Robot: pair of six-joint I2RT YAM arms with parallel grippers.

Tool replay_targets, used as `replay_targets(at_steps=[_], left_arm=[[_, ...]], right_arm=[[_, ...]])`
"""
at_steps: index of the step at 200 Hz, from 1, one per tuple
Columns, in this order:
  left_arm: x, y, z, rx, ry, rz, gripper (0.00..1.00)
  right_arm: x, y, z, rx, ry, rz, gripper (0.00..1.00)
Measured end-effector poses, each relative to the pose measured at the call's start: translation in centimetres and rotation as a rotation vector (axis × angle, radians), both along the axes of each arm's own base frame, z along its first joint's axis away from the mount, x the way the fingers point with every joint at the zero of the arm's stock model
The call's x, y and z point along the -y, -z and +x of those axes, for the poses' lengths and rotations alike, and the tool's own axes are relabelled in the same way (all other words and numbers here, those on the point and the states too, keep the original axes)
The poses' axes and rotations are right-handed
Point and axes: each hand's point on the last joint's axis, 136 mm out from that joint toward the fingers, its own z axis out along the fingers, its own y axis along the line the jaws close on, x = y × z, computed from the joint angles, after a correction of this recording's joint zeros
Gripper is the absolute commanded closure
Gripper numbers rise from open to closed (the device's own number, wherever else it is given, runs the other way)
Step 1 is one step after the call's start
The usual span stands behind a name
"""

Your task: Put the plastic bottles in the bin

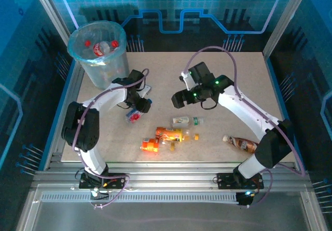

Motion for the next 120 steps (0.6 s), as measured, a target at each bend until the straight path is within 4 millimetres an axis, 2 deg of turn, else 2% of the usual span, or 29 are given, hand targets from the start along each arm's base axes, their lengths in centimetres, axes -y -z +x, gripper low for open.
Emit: replay_targets(at_steps=[26,54,120], left_arm=[[0.2,-3.3,0.9,0.084,-0.008,-0.03,0.53],[0.2,-7.9,1.4,0.19,-0.019,-0.073,0.53],[-0.5,-21.8,2.9,0.502,-0.049,-0.194,0.55]], right_arm=[[-0.4,-1.2,0.4,0.026,-0.007,0.018,0.07],[-1.2,-2.4,0.5,0.047,-0.024,0.029,0.07],[-3.3,-5.9,0.8,0.115,-0.067,0.07,0.09]])
